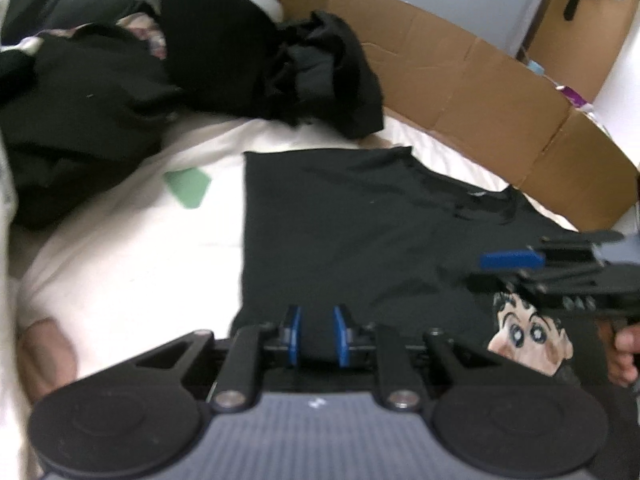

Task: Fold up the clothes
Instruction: 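Open both grippers and release the black T-shirt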

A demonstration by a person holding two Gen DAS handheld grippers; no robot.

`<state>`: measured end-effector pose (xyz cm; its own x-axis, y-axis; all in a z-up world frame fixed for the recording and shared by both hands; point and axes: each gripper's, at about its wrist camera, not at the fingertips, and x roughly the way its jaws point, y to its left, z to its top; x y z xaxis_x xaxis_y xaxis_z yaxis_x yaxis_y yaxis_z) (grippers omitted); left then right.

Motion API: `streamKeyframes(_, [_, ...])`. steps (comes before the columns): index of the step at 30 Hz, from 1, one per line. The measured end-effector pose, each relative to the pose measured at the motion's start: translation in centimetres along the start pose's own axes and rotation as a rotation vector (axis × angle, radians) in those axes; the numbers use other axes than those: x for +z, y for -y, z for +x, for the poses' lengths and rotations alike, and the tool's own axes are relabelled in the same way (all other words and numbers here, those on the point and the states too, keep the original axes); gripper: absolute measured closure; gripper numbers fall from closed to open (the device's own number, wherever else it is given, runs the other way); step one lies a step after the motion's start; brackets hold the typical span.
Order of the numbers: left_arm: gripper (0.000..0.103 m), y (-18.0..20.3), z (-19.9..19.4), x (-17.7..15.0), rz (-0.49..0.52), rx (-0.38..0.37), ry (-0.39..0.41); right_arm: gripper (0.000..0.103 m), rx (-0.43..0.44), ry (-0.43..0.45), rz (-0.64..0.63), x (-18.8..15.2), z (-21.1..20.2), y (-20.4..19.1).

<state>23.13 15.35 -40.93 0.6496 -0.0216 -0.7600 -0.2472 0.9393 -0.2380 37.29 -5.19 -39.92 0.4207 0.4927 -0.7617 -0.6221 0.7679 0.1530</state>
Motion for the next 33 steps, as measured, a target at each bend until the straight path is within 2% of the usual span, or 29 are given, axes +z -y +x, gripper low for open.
streamKeyframes(2, [0.085,0.5,0.7,0.2,0.011,-0.011,0.0,0.071,0.001,0.008,0.0,0.5,0.8,0.4])
streamKeyframes(7, [0.085,1.1,2.3,-0.5,0.043,-0.017,-0.039,0.071,-0.01,0.003,-0.029,1.0,2.9,0.6])
streamKeyframes(12, [0.084,0.8,3.1,-1.6,0.069,0.013,-0.081,0.073,-0.081,-0.043,-0.041,0.5,4.3,1.8])
streamKeyframes(16, [0.082,0.7,2.9,-1.7,0.056,0.015,-0.084,0.073,-0.116,-0.045,-0.004,0.0,3.5,3.3])
streamKeyframes(21, [0.074,1.2,2.0,-1.3,0.043,0.028,-0.064,0.073,-0.117,-0.033,0.041,-0.7,1.5,4.5])
streamKeyframes(27, [0.071,2.4,1.0,-0.5,0.025,0.017,-0.048,0.071,-0.145,-0.02,0.107,-2.0,-2.4,5.6])
streamKeyframes(28, [0.068,2.7,0.9,-0.4,0.025,0.016,-0.046,0.07,-0.151,-0.014,0.128,-2.2,-3.2,5.9])
streamKeyframes(29, [0.059,3.1,0.8,-0.3,0.025,0.018,-0.042,0.067,-0.157,-0.006,0.154,-2.5,-4.1,6.3])
streamKeyframes(30, [0.053,3.4,0.7,-0.2,0.026,0.019,-0.039,0.065,-0.163,0.004,0.179,-2.7,-5.1,6.7])
streamKeyframes(31, [0.05,3.8,0.6,-0.1,0.025,0.018,-0.035,0.065,-0.172,0.015,0.197,-3.1,-6.0,7.0])
streamKeyframes(33, [0.05,4.6,0.5,0.1,0.03,0.008,-0.04,0.059,-0.197,0.034,0.226,-3.9,-7.7,7.9])
